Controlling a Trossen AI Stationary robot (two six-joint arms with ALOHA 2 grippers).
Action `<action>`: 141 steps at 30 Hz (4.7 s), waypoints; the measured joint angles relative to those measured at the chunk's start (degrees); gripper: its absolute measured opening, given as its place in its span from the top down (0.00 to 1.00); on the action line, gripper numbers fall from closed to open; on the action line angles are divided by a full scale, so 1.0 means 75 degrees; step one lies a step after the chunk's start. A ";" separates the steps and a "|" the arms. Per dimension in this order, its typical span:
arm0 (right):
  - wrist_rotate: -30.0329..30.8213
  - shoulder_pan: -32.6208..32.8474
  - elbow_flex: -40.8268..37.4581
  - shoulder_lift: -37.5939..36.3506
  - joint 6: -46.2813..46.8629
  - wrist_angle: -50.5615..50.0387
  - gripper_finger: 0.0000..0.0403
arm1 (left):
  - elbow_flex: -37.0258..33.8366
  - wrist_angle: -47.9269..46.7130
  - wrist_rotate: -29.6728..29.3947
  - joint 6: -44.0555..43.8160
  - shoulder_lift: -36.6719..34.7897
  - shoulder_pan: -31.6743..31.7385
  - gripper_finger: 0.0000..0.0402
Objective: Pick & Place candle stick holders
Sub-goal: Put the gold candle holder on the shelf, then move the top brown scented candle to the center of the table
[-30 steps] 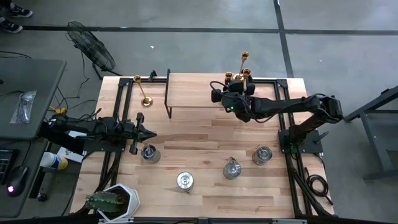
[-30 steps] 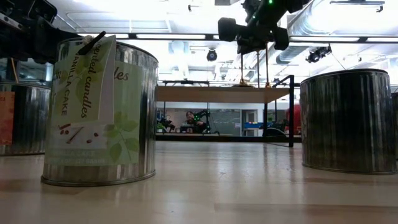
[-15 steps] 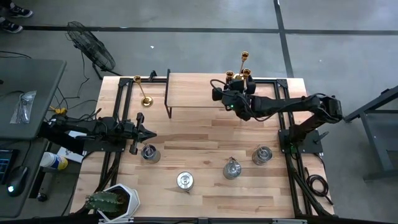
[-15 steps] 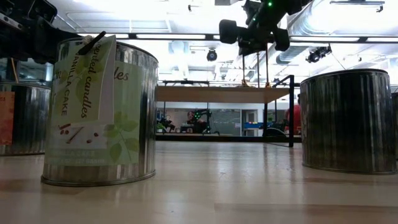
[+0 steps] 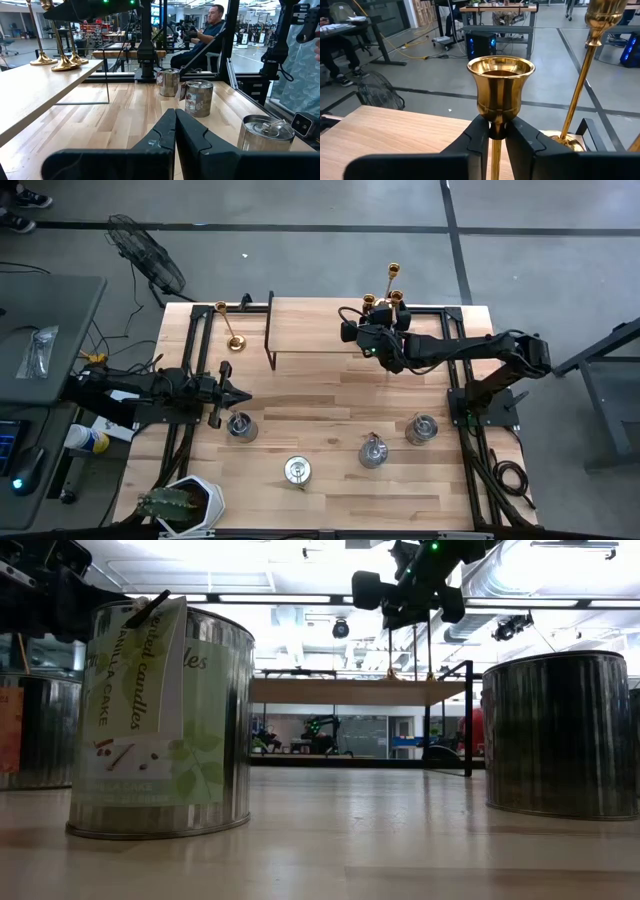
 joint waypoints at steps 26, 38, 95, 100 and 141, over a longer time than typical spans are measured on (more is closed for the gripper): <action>-0.0506 -0.0035 -0.0003 0.0013 -0.0254 -0.0073 0.79 | 0.0000 0.0002 -0.0017 0.0000 0.0001 0.0000 1.00; -0.0468 0.0067 -0.0003 0.0015 -0.0256 -0.0020 0.40 | 0.0000 0.0000 0.0009 0.0000 -0.0002 0.0002 1.00; -0.7700 0.3340 -0.0142 -0.3406 0.4830 -1.0422 0.32 | 0.0000 0.0000 -0.0017 0.0000 0.0000 0.0000 1.00; -0.8644 0.3725 -0.1000 -0.3768 0.5196 -1.0136 0.32 | 0.0000 0.0000 -0.0011 0.0000 0.0000 0.0002 1.00; -0.9795 0.6178 -0.3907 -0.4482 0.5828 -0.6900 0.32 | 0.0000 0.0003 -0.0003 0.0000 0.0000 0.0002 1.00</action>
